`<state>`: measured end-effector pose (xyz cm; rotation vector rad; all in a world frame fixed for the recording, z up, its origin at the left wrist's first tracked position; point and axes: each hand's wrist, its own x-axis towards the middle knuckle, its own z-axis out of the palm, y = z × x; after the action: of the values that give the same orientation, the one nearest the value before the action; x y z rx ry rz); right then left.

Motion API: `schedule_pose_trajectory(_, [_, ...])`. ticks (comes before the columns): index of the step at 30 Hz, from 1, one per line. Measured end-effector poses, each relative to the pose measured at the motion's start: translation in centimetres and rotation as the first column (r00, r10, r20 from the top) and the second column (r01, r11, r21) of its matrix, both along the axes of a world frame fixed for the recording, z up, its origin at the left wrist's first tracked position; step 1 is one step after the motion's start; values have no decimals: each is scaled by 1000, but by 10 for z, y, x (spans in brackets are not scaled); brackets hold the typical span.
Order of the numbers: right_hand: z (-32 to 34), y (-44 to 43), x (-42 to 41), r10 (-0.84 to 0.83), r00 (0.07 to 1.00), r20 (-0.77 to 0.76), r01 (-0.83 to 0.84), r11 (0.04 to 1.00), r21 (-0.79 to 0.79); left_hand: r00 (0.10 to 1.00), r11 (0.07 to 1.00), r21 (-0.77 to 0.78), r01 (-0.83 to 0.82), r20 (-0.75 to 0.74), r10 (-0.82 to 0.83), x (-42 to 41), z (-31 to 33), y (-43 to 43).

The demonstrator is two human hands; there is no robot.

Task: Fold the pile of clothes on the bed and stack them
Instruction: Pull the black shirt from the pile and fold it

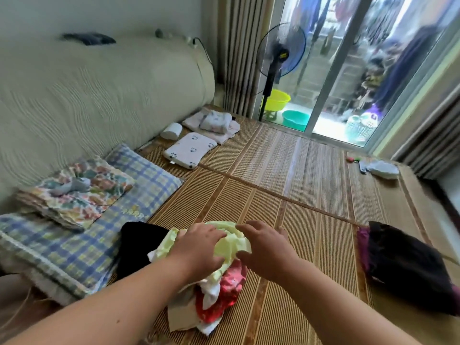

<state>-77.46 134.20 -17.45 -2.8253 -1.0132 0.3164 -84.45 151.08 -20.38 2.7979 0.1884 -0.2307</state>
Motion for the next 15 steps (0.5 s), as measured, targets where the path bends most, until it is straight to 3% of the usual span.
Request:
schedule_pose_trajectory(8, [-47,90,11,-192,981,-31,189,979,-71,963,964,-27,264,-54,-265,48,-27,92])
schedule_pose_trajectory(15, [-77,186,21,-351,935,-48,341,929,-143,890,894,68,442,-153,-429,80,-61,220])
